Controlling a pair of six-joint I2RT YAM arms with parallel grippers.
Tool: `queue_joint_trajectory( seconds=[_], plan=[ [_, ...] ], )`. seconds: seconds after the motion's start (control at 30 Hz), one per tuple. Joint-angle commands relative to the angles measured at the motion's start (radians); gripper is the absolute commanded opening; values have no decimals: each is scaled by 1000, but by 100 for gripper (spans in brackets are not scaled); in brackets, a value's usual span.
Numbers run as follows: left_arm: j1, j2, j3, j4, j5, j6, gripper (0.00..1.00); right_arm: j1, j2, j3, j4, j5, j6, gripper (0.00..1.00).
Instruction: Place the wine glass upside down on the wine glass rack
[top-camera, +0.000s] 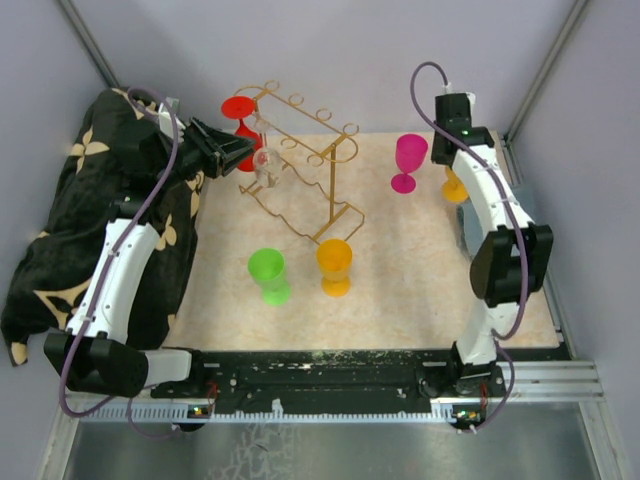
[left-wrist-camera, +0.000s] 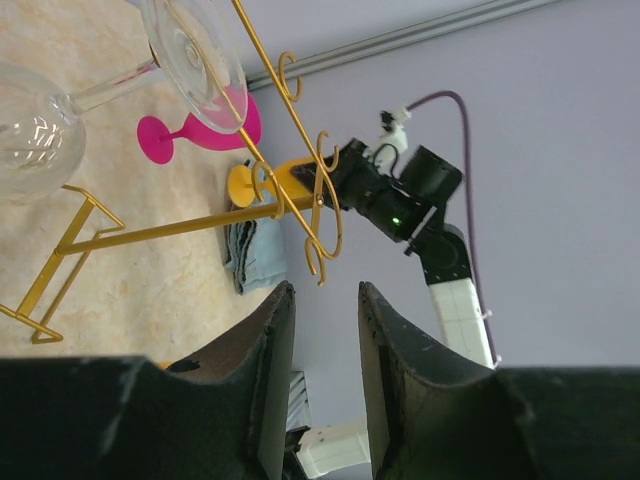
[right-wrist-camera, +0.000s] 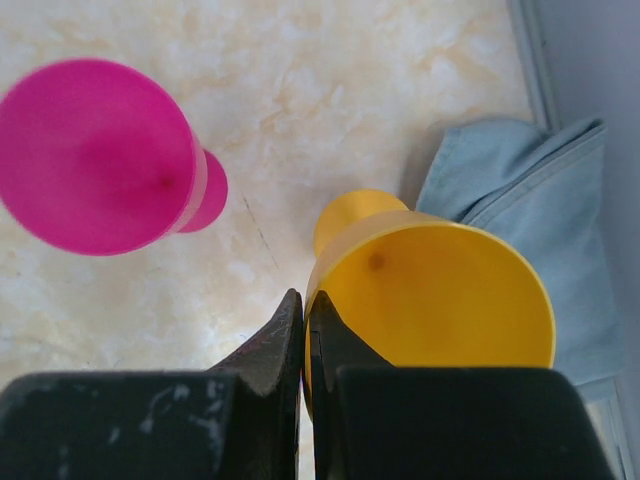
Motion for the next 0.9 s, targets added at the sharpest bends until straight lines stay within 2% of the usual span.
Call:
queue_joint_trajectory(
  seconds=[0.0, 0.23, 0.43, 0.63, 0.73, 0.87],
  plan=[
    [-5, -18, 18, 21, 11, 15, 38, 5, -257, -49, 177, 68, -15, 0],
    [-6, -19, 33, 26, 12, 14, 38, 23, -435, -152, 338, 42, -12, 0],
    [-6, -31, 20, 60, 17, 3, 38, 25, -597, -312, 544, -74, 60, 0],
    [-5, -46, -2, 161, 47, -30, 39, 25, -726, -443, 736, -306, 230, 0],
    [-6, -49, -3, 194, 59, -35, 40, 24, -755, -463, 830, -473, 341, 0],
    [-6, -50, -16, 246, 85, -54, 41, 25, -776, -478, 960, -591, 467, 0]
  ],
)
